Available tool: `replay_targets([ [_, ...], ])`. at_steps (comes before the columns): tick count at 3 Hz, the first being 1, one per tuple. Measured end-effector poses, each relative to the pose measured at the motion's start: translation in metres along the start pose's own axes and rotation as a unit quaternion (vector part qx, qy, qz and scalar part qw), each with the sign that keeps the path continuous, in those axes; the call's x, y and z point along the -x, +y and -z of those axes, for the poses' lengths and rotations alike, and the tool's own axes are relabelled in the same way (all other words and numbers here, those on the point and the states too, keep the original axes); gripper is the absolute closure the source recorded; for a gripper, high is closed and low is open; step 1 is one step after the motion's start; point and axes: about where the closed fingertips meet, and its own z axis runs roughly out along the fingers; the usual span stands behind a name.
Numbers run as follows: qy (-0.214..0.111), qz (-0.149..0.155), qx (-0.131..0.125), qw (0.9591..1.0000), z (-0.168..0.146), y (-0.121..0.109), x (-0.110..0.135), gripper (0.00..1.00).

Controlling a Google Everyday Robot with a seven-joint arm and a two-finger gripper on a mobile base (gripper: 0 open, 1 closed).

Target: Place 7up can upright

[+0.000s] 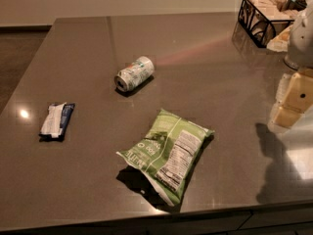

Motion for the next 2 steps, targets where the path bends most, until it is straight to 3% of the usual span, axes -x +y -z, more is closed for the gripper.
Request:
replay_targets([
  [1,0.0,0.0,0.0,1.0,0.0,0.0,0.0,0.0],
  [2,-0.024,0.037,0.005,0.999,-0.012,-0.013,0.035,0.0],
])
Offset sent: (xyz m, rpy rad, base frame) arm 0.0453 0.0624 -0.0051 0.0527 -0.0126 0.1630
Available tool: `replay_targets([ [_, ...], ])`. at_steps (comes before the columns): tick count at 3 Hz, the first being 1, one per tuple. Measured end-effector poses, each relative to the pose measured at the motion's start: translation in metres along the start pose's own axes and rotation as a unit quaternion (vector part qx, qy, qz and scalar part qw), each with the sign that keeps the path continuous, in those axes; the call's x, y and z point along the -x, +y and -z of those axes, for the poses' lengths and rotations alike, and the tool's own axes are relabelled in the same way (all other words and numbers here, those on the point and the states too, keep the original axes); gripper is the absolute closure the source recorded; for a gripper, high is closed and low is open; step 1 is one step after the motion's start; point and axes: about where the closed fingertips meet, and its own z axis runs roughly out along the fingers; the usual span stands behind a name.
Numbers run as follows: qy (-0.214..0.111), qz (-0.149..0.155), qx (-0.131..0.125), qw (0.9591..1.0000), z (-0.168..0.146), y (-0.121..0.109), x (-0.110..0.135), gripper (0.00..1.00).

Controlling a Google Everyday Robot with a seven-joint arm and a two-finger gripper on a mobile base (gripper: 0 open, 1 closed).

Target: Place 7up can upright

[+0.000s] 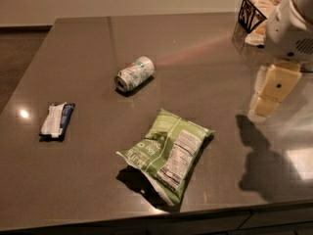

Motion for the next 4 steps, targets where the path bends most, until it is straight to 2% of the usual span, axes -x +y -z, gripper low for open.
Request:
replay_targets([
  [1,-0.019,0.048,0.008,0.9986,-0.02,-0.034,0.04,0.0],
  [2,-0.033,0.108,0.003,0.9936,-0.043,-0.074,0.079,0.0],
  [3,-0.036,0.158,0.009,0.9868,-0.07,-0.107,0.109,0.0],
  [4,-0.038,0.205,0.022,0.9778,-0.099,-0.12,0.135,0.0],
])
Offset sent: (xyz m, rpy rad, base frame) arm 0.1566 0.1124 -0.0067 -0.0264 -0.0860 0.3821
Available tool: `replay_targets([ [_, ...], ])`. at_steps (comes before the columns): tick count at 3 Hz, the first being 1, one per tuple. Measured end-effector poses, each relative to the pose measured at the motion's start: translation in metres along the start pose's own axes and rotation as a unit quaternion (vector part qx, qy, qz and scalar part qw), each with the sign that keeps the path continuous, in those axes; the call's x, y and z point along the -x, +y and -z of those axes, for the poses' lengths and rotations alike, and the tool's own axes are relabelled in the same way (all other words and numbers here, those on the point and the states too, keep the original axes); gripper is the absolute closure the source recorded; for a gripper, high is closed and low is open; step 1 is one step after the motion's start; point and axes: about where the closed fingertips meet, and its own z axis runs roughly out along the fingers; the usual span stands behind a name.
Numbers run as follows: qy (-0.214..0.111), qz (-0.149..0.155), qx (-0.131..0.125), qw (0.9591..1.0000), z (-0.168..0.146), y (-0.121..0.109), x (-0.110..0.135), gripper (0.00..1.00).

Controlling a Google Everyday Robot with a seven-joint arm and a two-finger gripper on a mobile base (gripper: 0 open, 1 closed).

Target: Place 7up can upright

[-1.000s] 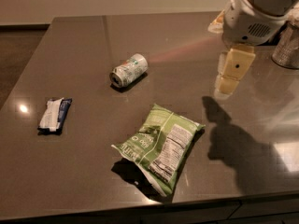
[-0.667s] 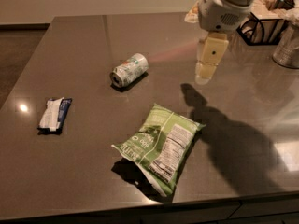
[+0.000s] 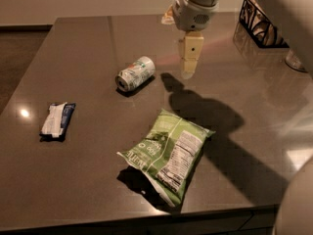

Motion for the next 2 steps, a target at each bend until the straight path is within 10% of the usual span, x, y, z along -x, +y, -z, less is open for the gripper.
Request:
replay_targets([
  [2,-0.008,0.095,0.033,0.9949,-0.046,-0.01,0.044,0.0],
])
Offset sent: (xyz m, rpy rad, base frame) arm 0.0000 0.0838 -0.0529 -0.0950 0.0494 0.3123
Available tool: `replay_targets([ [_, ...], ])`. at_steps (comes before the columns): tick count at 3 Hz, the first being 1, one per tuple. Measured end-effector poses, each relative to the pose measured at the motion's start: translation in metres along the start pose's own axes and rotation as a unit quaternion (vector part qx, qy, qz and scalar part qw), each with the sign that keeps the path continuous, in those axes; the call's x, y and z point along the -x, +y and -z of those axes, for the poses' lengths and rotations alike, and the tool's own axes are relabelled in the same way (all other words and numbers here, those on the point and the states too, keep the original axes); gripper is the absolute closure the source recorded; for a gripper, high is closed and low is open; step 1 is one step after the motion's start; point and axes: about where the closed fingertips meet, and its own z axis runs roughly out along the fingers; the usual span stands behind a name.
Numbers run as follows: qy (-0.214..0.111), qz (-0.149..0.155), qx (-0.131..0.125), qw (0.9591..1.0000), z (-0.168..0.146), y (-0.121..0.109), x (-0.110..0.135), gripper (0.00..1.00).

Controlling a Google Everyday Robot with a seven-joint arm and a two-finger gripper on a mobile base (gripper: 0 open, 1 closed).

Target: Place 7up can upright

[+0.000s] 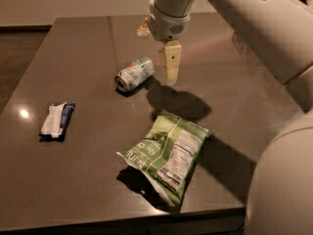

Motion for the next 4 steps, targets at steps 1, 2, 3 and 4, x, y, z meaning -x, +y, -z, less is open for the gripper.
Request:
replay_targets([
  [1,0.005,0.04,0.02,0.999,-0.016,-0.003,0.019,0.0],
  [2,0.018,0.074,0.045,0.9961,-0.034,-0.008,0.031,0.0],
  [3,0.031,0.092,0.068,0.9929,-0.051,-0.012,0.034,0.0],
  [4,0.046,0.102,0.089,0.9897,-0.067,-0.008,0.038,0.0],
])
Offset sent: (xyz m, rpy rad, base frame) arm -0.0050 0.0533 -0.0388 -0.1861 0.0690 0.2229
